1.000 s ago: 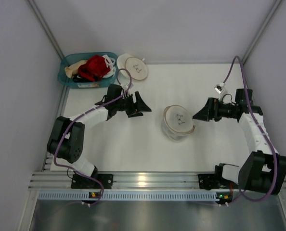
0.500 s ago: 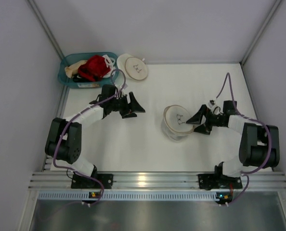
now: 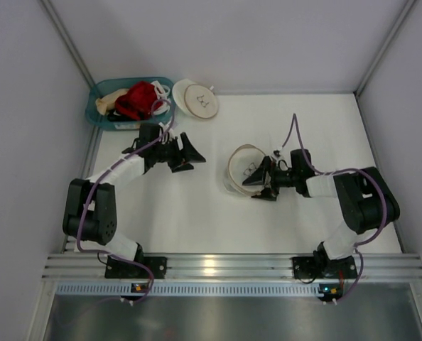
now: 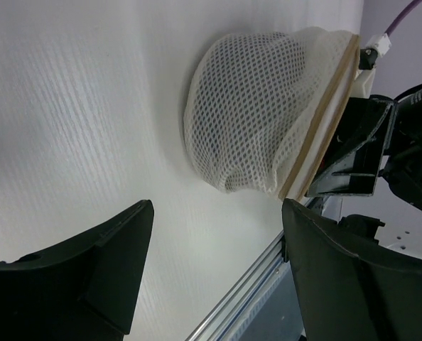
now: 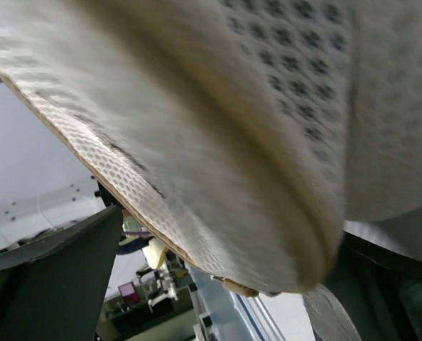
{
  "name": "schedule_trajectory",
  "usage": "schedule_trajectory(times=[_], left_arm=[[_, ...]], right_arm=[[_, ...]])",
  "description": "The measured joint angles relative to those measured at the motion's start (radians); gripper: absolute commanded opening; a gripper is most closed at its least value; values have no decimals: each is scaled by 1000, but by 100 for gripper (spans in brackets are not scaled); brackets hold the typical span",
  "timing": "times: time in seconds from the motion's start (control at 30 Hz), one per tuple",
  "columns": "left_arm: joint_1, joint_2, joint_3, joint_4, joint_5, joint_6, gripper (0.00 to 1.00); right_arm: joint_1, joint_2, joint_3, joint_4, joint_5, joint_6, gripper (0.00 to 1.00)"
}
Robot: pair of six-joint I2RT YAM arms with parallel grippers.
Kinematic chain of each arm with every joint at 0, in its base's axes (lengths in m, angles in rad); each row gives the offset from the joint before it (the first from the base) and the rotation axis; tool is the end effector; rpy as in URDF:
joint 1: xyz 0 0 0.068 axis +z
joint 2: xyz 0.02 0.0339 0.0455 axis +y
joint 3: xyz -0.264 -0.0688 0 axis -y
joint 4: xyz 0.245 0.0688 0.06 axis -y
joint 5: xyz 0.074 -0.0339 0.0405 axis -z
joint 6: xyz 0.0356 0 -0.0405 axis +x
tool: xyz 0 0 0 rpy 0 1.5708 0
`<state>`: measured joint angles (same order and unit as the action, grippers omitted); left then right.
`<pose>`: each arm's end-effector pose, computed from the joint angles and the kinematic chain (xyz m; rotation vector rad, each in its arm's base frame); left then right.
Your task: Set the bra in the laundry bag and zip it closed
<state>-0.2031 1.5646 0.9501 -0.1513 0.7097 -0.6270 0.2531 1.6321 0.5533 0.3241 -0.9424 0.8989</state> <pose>0.3146 -0.0885 0.2153 -0.1349 2.4284 -1.2270 0.2580 0.0965 0.1244 0.2669 2.5063 1.6313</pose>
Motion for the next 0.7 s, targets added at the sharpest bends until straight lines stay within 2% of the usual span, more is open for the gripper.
schedule_trajectory(times=[0.17,0.47,0.57,0.7], left_arm=[[16,-40,6,-35,2,52,77],[18,-139,96,-89,16,265,73],[12,-150,146,-98,18,344,69],[-8,-155,180,-144,36,479,66]], right_arm=[[38,-13,77,55,18,39,99],[17,-354,109,-370,53,-319,99],[5,-333,110,-422,76,-384,99],[-10,-229,118,-461,101,-420,98]])
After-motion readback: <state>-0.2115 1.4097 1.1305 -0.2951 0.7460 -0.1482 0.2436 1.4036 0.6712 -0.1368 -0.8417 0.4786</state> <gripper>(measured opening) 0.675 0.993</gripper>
